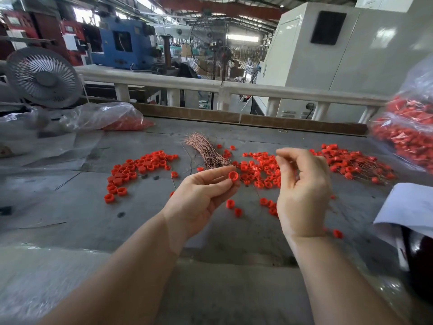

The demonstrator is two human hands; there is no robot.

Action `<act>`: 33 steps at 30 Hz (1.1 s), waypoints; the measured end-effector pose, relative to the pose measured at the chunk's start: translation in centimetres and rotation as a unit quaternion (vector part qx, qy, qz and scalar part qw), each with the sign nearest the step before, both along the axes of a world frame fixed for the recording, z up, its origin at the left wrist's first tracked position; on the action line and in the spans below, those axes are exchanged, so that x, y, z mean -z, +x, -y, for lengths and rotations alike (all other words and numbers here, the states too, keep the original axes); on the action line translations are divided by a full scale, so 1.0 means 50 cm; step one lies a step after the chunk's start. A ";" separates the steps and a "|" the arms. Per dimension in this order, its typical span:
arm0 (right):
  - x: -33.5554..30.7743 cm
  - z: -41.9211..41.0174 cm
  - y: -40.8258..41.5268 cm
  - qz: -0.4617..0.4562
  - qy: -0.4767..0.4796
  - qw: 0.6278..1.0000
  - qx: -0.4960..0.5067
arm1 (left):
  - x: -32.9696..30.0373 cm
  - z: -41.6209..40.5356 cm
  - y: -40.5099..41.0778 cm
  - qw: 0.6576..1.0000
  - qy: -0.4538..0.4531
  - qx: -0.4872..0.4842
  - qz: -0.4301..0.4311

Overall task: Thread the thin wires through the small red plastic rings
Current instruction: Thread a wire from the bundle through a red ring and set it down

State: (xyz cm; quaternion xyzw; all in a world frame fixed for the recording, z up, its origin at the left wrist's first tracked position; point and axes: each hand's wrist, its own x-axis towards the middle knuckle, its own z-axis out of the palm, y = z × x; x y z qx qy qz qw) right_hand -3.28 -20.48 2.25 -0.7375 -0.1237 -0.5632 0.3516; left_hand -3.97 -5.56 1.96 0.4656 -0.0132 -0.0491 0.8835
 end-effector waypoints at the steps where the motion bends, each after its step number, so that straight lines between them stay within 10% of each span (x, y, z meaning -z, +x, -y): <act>1: 0.001 0.000 0.000 -0.002 -0.018 1.000 0.003 | 0.000 0.000 -0.001 1.000 -0.008 0.004 0.002; 33: 0.012 -0.022 -0.003 -0.142 -0.060 0.983 -0.100 | 0.007 -0.003 0.005 0.998 0.009 -0.006 0.054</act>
